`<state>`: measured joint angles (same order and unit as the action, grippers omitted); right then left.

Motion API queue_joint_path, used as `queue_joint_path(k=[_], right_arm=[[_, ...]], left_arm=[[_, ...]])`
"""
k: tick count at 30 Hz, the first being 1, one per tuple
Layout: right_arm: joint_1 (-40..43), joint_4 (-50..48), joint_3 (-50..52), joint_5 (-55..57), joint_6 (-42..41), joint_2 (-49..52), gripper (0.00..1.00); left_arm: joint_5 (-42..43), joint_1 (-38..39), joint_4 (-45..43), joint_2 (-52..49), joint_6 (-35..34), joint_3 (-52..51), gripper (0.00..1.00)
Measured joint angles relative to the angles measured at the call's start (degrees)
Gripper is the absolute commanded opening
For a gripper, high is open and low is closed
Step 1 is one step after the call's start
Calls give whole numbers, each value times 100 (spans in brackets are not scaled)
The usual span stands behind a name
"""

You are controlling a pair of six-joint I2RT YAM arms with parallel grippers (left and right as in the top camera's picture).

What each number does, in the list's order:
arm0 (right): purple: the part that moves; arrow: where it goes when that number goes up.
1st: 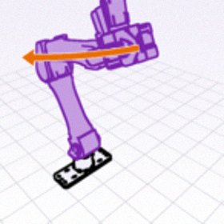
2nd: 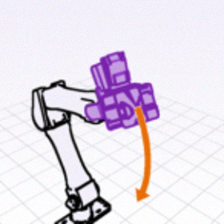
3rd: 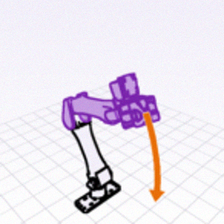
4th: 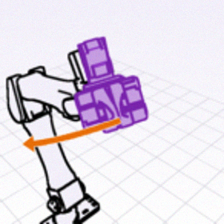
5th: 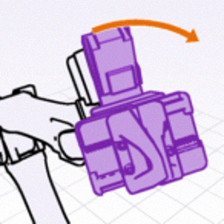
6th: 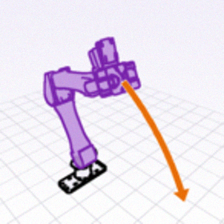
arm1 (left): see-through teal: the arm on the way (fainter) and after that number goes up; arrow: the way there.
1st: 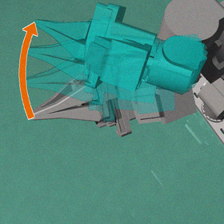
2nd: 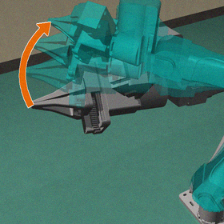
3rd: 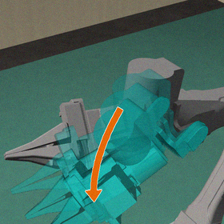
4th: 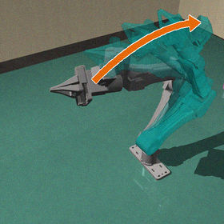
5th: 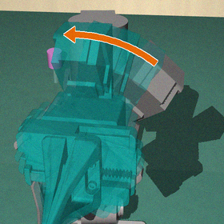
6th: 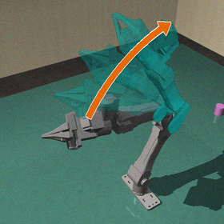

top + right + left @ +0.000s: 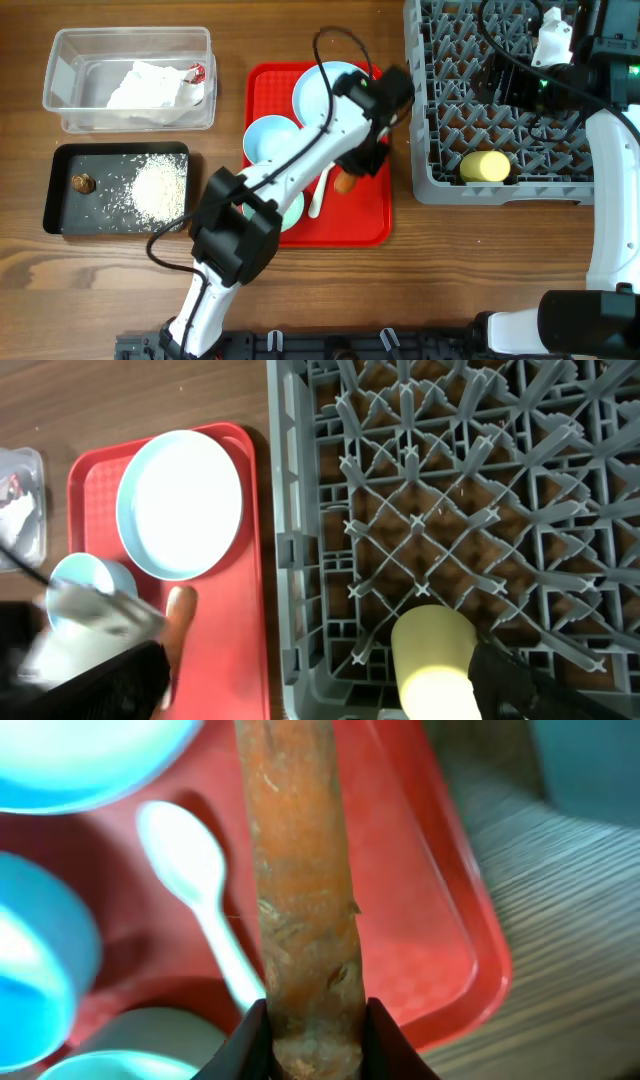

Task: Sort waste into correct bins and load items into the dishwasher rack
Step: 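Carry the carrot with the left gripper onto the black tray and release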

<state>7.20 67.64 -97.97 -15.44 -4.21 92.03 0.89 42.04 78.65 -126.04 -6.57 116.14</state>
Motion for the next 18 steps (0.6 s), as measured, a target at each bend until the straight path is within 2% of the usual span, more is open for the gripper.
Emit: queue_joint_path(k=[6, 18], right_arm=[[0, 11, 0, 0, 4, 0, 100], [0, 11, 0, 0, 92, 0, 100]], left_arm=[[-2, -601, 444, 98, -157, 522, 4], [-66, -3394, 1237, 284, -492, 544, 4]])
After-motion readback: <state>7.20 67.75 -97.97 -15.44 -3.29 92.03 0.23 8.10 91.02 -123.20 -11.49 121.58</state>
